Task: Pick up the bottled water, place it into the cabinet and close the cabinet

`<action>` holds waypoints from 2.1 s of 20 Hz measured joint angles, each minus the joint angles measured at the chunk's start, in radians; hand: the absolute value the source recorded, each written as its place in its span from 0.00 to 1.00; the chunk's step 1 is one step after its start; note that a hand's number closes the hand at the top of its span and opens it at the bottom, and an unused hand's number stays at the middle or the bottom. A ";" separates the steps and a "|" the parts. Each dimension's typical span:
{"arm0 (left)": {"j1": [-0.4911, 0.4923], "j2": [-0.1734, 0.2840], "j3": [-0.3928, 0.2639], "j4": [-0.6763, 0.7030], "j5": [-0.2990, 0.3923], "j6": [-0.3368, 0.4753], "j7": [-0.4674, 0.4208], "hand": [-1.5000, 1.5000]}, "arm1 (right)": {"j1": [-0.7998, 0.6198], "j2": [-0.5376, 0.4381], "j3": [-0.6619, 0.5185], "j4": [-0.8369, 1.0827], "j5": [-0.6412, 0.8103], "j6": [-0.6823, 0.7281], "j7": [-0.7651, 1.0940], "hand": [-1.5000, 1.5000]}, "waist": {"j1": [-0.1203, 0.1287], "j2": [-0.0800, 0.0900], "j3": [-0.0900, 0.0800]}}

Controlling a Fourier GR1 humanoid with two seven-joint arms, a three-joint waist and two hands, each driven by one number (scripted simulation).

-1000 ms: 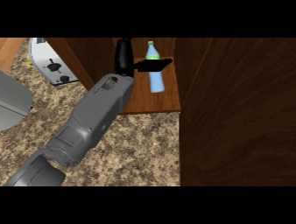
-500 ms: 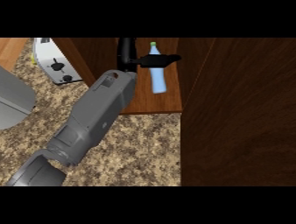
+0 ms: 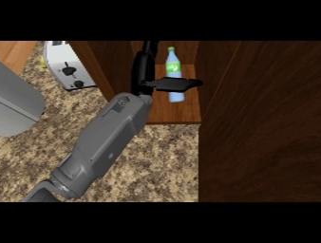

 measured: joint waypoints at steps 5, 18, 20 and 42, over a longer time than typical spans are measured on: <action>0.108 -0.001 -0.080 -0.192 0.011 0.045 0.054 0.00 | 0.011 0.014 0.037 -0.006 0.000 -0.004 0.012 0.00 | 0.011 -0.004 0.000; 0.522 0.083 -0.275 -0.761 -0.054 0.132 0.167 0.00 | -0.028 0.014 0.089 -0.009 0.007 -0.039 0.048 0.00 | 0.027 -0.003 0.000; 0.573 0.109 -0.293 -0.831 -0.061 0.140 0.182 0.00 | -0.012 -0.015 0.103 -0.011 0.008 -0.005 0.055 1.00 | 0.025 -0.004 0.000; 1.048 0.383 -0.284 -1.265 -0.059 0.080 0.099 0.00 | -0.082 -0.083 0.602 -0.039 0.097 0.042 0.261 1.00 | 0.019 -0.005 -0.005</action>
